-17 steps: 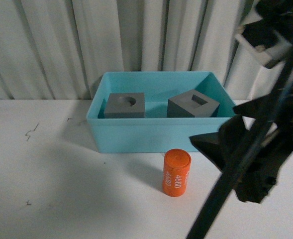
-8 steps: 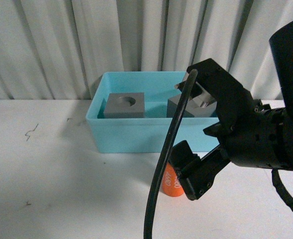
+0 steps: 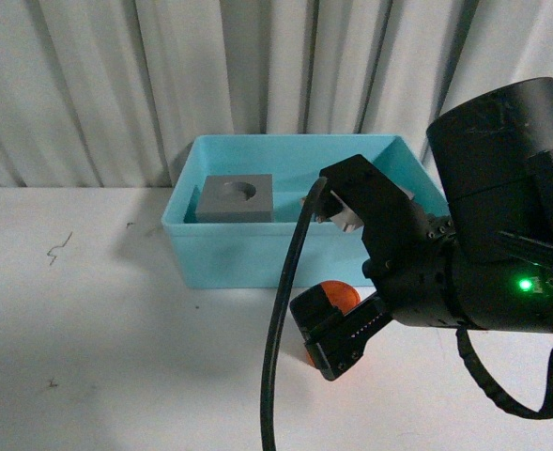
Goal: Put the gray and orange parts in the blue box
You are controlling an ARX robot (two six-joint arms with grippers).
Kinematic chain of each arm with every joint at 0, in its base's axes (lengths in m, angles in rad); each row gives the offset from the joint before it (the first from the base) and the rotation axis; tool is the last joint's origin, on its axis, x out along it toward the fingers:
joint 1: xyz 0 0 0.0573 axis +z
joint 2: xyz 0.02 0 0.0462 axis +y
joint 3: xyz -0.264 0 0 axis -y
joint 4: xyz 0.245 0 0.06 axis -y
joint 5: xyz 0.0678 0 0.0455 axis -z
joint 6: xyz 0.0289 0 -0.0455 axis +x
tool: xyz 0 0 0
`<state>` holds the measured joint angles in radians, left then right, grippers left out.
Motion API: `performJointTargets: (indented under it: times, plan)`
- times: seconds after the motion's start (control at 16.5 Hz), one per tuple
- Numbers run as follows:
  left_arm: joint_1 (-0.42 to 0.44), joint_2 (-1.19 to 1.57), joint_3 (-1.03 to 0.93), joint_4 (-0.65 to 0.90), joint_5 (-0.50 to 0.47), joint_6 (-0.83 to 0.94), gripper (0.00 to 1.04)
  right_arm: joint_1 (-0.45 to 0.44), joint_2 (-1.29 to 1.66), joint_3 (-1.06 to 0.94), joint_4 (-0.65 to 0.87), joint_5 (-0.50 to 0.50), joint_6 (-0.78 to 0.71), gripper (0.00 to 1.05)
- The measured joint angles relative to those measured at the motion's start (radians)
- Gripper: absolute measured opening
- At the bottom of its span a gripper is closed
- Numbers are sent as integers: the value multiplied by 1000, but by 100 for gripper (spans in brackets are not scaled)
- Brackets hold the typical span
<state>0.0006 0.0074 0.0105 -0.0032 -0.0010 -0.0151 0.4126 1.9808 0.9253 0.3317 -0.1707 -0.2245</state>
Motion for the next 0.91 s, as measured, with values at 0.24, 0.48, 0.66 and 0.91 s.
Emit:
performJointTargets:
  times: [0.24, 0.48, 0.66, 0.91]
  plan:
    - [0, 0, 0, 0, 0, 0, 98, 14, 69, 54, -18, 32, 13, 86]
    - [0, 0, 0, 0, 0, 0, 98, 20, 79, 58, -18, 40, 14, 56]
    - [0, 0, 0, 0, 0, 0, 98, 20, 41, 38, 6, 34, 28, 48]
    - [0, 0, 0, 0, 0, 0, 98, -38, -274, 53, 47, -34, 107, 48]
